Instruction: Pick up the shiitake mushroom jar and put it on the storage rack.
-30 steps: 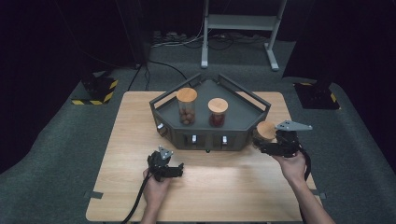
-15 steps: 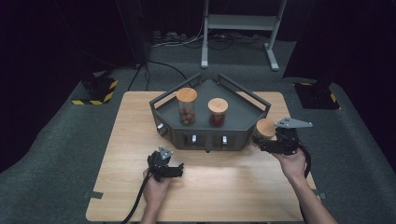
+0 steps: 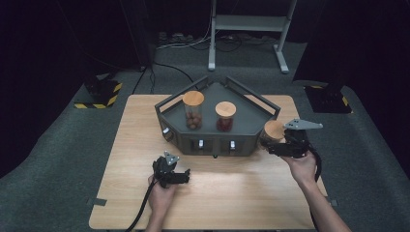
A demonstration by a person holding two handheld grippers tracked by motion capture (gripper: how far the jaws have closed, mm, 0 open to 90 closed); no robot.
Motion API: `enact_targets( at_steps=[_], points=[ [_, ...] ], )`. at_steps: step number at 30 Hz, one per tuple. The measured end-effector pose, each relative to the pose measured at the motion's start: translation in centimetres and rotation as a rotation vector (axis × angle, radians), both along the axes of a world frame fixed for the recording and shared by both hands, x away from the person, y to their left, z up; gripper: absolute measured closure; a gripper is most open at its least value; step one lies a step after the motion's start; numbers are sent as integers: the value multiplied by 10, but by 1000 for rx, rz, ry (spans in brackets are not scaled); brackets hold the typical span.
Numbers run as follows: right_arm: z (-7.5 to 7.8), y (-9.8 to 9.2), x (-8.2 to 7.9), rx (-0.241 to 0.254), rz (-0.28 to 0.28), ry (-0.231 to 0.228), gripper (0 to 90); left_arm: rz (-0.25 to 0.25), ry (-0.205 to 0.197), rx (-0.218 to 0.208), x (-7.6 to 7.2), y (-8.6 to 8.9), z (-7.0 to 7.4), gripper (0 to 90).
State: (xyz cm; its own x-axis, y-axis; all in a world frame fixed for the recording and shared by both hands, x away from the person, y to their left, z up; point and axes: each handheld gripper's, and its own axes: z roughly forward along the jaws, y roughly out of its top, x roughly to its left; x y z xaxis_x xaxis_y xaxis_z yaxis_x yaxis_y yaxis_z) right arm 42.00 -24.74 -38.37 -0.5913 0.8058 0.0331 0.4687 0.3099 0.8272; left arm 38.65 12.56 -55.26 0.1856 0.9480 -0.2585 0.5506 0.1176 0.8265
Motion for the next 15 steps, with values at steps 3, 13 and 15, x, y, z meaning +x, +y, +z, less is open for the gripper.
enact_targets(
  at_steps=[3, 13, 15],
  points=[
    [2, 1, 1, 0, 2, -2, 252, 0, 0, 0, 0, 0, 0, 59],
    [9, 4, 3, 0, 10, -5, 252, 0, 0, 0, 0, 0, 0, 59],
    [9, 5, 4, 2, 10, -4, 252, 0, 0, 0, 0, 0, 0, 59]
  ],
)
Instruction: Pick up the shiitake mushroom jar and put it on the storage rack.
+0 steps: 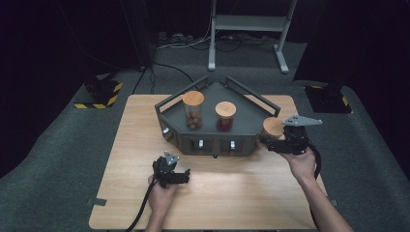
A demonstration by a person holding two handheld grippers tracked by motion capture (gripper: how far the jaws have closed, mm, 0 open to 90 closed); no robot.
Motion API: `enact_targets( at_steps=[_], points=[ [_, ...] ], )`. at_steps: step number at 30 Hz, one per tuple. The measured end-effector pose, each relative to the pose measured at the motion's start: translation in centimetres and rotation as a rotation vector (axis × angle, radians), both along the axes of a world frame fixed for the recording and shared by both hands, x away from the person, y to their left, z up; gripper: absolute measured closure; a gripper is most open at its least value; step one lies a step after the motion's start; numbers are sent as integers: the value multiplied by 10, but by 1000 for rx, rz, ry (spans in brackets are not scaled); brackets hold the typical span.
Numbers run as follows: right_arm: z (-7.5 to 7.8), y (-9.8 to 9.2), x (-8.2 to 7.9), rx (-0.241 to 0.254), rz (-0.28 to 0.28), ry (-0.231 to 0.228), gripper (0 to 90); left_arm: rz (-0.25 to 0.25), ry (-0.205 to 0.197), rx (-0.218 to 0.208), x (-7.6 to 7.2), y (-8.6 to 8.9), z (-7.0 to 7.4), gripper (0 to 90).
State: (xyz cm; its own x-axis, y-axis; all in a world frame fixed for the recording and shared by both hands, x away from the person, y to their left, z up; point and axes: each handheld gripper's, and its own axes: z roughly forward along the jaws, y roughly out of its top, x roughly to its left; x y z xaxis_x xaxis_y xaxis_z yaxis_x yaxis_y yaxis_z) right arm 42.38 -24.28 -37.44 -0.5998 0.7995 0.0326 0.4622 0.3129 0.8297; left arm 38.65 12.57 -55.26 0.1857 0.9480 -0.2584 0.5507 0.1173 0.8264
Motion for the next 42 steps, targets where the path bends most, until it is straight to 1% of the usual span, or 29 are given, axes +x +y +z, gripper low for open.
enact_targets(
  at_steps=[13, 42],
  points=[
    [7, 3, 3, 5, 7, -8, 252, 0, 0, 0, 0, 0, 0, 59],
    [16, 10, 17, 17, 7, 5, 252, 0, 0, 0, 0, 0, 0, 59]
  ],
)
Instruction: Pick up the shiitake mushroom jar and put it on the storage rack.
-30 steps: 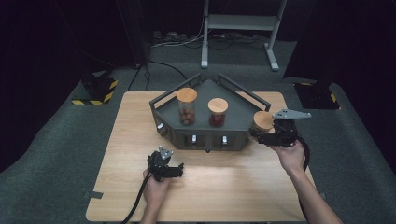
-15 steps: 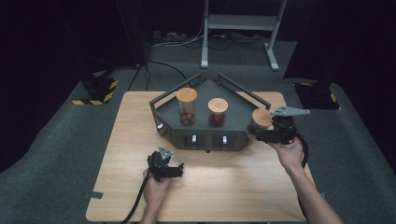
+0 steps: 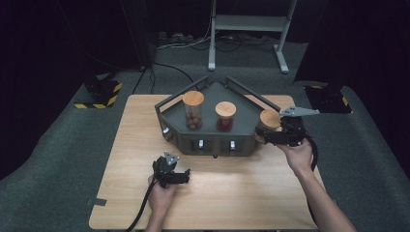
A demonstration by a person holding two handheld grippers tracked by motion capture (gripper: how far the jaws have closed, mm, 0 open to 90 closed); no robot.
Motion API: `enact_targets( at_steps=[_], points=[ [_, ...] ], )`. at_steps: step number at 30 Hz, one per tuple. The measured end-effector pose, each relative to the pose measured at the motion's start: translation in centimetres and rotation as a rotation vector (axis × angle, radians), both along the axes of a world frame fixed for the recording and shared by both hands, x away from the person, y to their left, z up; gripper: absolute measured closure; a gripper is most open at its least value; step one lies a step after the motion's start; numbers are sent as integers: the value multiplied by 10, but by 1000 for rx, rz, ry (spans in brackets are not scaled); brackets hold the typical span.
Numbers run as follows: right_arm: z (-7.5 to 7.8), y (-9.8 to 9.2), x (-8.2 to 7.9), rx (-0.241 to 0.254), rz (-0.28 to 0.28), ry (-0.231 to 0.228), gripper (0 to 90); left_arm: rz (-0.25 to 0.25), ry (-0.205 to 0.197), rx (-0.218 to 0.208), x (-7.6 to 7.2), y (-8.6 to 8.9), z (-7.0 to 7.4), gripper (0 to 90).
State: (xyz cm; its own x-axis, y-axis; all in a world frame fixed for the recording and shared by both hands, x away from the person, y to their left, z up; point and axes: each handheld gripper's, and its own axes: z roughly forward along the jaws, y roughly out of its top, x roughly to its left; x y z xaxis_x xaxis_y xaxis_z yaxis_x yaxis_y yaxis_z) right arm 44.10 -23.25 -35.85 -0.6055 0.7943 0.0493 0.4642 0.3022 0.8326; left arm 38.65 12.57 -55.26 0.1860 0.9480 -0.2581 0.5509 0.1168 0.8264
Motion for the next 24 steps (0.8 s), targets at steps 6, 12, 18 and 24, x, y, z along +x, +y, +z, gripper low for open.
enact_targets(
  at_steps=[6, 12, 18, 24],
  points=[
    [1, 3, 4, -3, -2, 1, 252, 0, 0, 0, 0, 0, 0, 59],
    [3, 5, 8, -3, -3, 1, 252, 0, 0, 0, 0, 0, 0, 58],
    [3, 7, 13, -7, -10, 8, 252, 0, 0, -1, 0, 0, 0, 59],
    [3, 8, 17, -5, -20, 9, 252, 0, 0, 0, 0, 0, 0, 58]
  ],
)
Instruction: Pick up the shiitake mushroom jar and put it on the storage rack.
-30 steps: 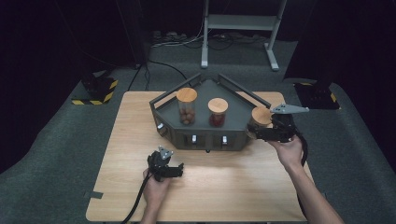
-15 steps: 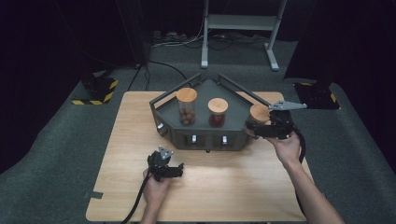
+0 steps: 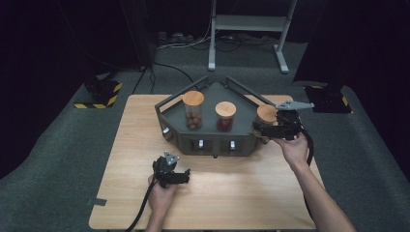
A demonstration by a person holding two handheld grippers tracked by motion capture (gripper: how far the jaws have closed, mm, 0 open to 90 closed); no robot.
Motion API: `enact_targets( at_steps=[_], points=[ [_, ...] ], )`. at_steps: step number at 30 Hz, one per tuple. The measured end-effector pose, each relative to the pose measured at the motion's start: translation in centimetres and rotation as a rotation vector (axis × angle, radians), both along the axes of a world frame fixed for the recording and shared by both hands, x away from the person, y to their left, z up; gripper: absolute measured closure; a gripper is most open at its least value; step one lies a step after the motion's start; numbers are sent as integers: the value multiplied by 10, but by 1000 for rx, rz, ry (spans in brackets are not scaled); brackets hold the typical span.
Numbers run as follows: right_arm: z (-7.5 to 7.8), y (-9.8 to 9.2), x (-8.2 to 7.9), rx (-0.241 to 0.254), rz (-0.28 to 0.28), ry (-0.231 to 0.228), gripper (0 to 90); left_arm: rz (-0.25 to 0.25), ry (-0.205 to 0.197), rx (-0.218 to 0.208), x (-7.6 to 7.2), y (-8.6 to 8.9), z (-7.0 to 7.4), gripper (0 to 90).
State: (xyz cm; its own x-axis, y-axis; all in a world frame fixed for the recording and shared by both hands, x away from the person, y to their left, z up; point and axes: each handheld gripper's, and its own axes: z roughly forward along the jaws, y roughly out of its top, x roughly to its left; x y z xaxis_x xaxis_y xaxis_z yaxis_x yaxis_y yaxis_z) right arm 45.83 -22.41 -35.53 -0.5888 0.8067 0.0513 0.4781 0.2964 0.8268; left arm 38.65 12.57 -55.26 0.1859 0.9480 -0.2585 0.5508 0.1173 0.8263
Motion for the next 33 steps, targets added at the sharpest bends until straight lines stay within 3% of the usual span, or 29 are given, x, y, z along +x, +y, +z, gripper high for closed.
enact_targets(
  at_steps=[33],
  points=[
    [-2, 9, 23, -28, -36, 2, 252, 0, 0, 0, 0, 0, 0, 58]
  ],
)
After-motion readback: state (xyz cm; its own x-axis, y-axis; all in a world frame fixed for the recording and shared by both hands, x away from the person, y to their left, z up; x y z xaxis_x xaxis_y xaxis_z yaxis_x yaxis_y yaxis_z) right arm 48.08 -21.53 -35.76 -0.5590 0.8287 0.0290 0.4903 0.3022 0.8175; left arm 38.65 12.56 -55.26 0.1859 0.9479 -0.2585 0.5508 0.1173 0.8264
